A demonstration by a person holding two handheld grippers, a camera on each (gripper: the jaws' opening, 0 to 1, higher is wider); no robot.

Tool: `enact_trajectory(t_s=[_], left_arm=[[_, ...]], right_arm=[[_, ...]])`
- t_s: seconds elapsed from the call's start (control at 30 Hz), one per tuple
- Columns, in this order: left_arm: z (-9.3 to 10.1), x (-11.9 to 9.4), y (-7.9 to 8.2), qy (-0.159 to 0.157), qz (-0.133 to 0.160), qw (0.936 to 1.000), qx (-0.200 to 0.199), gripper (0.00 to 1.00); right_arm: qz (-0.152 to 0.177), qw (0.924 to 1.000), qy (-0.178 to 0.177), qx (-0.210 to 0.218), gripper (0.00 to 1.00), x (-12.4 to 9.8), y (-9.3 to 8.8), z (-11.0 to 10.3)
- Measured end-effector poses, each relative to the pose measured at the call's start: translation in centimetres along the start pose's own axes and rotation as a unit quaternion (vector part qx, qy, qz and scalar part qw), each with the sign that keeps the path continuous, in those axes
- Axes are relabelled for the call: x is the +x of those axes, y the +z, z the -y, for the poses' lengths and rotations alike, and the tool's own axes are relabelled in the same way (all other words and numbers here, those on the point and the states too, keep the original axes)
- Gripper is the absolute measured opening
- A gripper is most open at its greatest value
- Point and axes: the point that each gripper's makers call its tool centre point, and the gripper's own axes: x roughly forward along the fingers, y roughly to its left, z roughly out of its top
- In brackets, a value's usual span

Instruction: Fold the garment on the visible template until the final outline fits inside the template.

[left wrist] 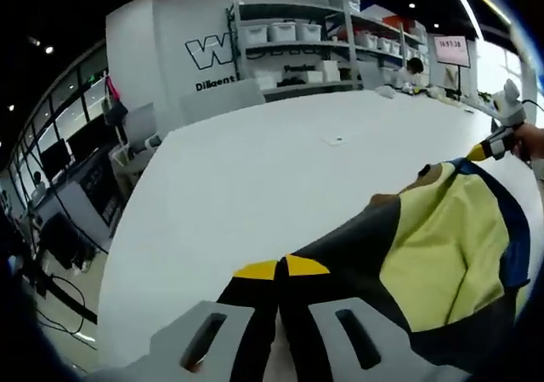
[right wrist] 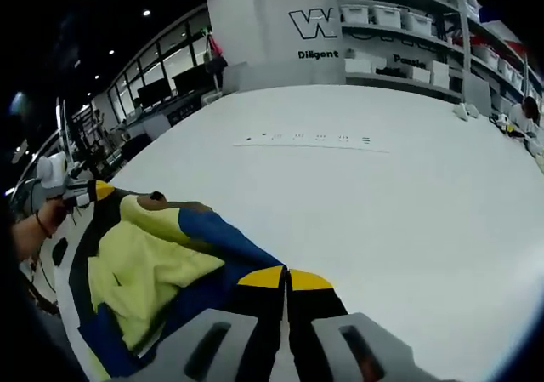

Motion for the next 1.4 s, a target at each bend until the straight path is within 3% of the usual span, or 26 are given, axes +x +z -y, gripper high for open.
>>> enact_trajectory(t_s=[0.07,0.1,0.2,0.27,0.3,0.4,0.6,0.7,0.8,1.0,1.03,1.2,1.4], left_arm=[[0.1,0.3,-0.4,-0.002,-0.006,1.0,0.003,0.0],[0.3,0.4,-0.7,-0.006,-0.008,0.9999,0.011,0.0],[0.8,-0.2,-0.9,-0.019,-0.005,0.9997,0.014,0.01],[0.9,-0.9,-0.7,-0.023,-0.001,0.9997,0.004,0.09],[0.9,-1.3,-0.7,-0.022,0.0,0.9998,0.001,0.14],[1.3,-2.7,0.0,-0.024,0.019,0.9995,-0.007,0.23],[3.3,-4.8,0.3,-0.043,0.031,0.9986,-0.012,0.24],[4.4,-5.4,-0.4,-0.052,0.022,0.9982,-0.018,0.24],[5.0,-6.0,-1.2,-0.054,0.014,0.9979,-0.034,0.25],[5.6,-7.3,-3.0,-0.059,-0.008,0.9971,-0.047,0.25],[5.5,-7.5,-3.8,-0.057,-0.028,0.9965,-0.054,0.23],[5.8,-8.6,-4.9,-0.071,-0.033,0.9946,-0.068,0.25],[6.3,-10.1,-6.2,-0.065,-0.048,0.9924,-0.093,0.27]], right_arm=[[-0.006,1.0,-0.001,-0.005,0.0,0.4,-0.2,0.0],[-0.011,0.9995,-0.003,-0.031,0.0,0.6,-0.4,0.0],[0.008,0.9991,-0.009,-0.041,0.01,0.2,-0.1,-0.5],[0.012,0.999,-0.014,-0.041,0.2,-0.2,0.0,-0.5],[0.015,0.9989,-0.016,-0.041,0.23,-0.5,0.0,-0.5],[0.037,0.9988,-0.013,-0.031,0.21,-1.6,0.7,-1.0],[0.056,0.9981,0.002,-0.027,0.23,-3.3,1.0,-3.1],[0.061,0.9979,0.008,-0.019,0.23,-3.8,0.7,-4.1],[0.073,0.9965,0.019,0.035,0.24,-4.0,0.3,-5.4],[0.065,0.9976,0.024,0.001,0.25,-4.6,-1.0,-7.4],[0.064,0.9977,0.025,-0.002,0.25,-4.7,-1.2,-7.7],[0.059,0.9975,0.037,-0.011,0.26,-5.1,-2.1,-9.3],[0.051,0.9972,0.048,-0.025,0.26,-5.4,-3.0,-10.9]])
